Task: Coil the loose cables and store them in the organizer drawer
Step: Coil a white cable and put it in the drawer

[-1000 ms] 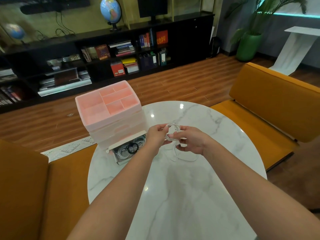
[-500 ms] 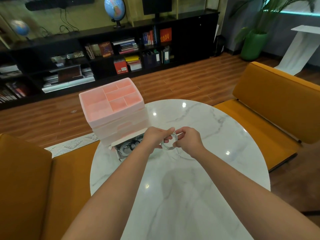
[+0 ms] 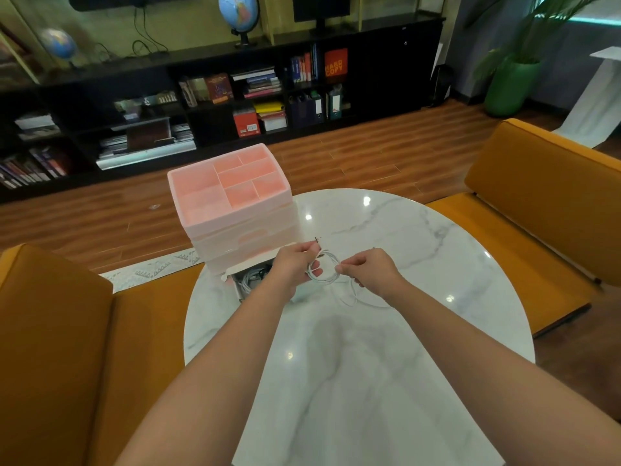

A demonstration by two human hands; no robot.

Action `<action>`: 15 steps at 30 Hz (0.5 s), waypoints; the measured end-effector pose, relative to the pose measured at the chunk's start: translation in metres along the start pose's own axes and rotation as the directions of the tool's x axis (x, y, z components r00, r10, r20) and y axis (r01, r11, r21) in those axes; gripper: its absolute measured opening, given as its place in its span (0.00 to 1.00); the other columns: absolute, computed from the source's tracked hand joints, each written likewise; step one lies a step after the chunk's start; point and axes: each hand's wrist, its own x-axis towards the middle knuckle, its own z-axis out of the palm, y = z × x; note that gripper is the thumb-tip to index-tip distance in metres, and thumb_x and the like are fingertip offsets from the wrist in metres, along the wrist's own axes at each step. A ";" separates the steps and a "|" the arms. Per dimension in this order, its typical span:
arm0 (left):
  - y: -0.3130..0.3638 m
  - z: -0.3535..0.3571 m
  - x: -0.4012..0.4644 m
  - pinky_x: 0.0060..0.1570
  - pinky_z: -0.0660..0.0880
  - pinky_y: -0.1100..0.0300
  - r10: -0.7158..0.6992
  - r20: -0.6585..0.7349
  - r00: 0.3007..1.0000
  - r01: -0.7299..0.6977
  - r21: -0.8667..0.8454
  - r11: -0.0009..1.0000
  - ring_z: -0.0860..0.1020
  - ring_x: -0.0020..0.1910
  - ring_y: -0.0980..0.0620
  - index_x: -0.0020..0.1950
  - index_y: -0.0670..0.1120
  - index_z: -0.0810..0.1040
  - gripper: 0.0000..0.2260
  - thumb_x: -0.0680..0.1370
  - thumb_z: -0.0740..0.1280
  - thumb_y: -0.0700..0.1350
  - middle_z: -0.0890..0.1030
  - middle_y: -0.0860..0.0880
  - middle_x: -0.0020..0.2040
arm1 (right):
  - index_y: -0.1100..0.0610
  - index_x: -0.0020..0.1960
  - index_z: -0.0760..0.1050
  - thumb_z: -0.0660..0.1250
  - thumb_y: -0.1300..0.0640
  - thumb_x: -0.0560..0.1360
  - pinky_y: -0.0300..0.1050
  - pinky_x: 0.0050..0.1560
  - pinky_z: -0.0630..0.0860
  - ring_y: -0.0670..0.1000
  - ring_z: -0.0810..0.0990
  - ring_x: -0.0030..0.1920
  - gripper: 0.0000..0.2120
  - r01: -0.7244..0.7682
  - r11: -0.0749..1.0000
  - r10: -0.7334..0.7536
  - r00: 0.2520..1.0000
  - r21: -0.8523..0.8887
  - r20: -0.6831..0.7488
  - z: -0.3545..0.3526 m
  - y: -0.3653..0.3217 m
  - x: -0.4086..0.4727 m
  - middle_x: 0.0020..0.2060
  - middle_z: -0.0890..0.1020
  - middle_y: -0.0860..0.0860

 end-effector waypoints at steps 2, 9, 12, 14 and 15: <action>-0.001 0.000 -0.001 0.48 0.81 0.55 -0.021 -0.007 1.000 0.021 -0.017 1.000 0.77 0.42 0.53 0.60 0.40 0.78 0.12 0.81 0.66 0.46 0.82 0.46 0.49 | 0.60 0.49 0.84 0.75 0.55 0.71 0.36 0.34 0.69 0.44 0.74 0.33 0.11 -0.025 1.000 0.025 1.000 0.019 -0.018 0.004 0.000 0.003 0.32 0.79 0.47; -0.016 -0.013 0.003 0.38 0.79 0.61 -0.042 -0.059 0.997 0.036 -0.090 0.995 0.75 0.38 0.52 0.60 0.36 0.79 0.16 0.74 0.74 0.40 0.81 0.47 0.39 | 0.59 0.42 0.82 0.74 0.57 0.72 0.37 0.35 0.71 0.46 0.74 0.33 0.05 -0.047 0.998 0.050 0.994 -0.034 0.095 0.015 0.001 0.006 0.32 0.78 0.50; -0.026 -0.017 0.007 0.38 0.80 0.59 -0.083 -0.132 0.988 0.070 -0.099 0.993 0.75 0.38 0.50 0.60 0.35 0.78 0.16 0.74 0.73 0.37 0.80 0.43 0.43 | 0.62 0.45 0.83 0.73 0.60 0.73 0.37 0.36 0.71 0.46 0.73 0.32 0.05 -0.029 0.999 0.035 0.979 -0.035 0.201 0.016 0.001 0.008 0.32 0.78 0.51; -0.034 -0.021 0.011 0.33 0.78 0.60 -0.118 -0.170 0.978 0.095 -0.137 0.986 0.74 0.35 0.51 0.60 0.36 0.78 0.15 0.75 0.72 0.37 0.80 0.44 0.44 | 0.63 0.46 0.83 0.73 0.60 0.73 0.37 0.35 0.70 0.47 0.72 0.31 0.05 -0.044 0.999 0.044 0.969 -0.004 0.242 0.019 0.002 0.010 0.31 0.77 0.51; -0.038 -0.022 0.013 0.31 0.79 0.59 -0.137 -0.188 0.973 0.107 -0.162 0.981 0.74 0.35 0.51 0.60 0.37 0.78 0.14 0.75 0.72 0.37 0.80 0.44 0.44 | 0.64 0.46 0.83 0.72 0.60 0.73 0.37 0.34 0.70 0.47 0.71 0.31 0.06 -0.067 0.997 0.058 0.968 0.029 0.245 0.022 0.004 0.011 0.31 0.76 0.51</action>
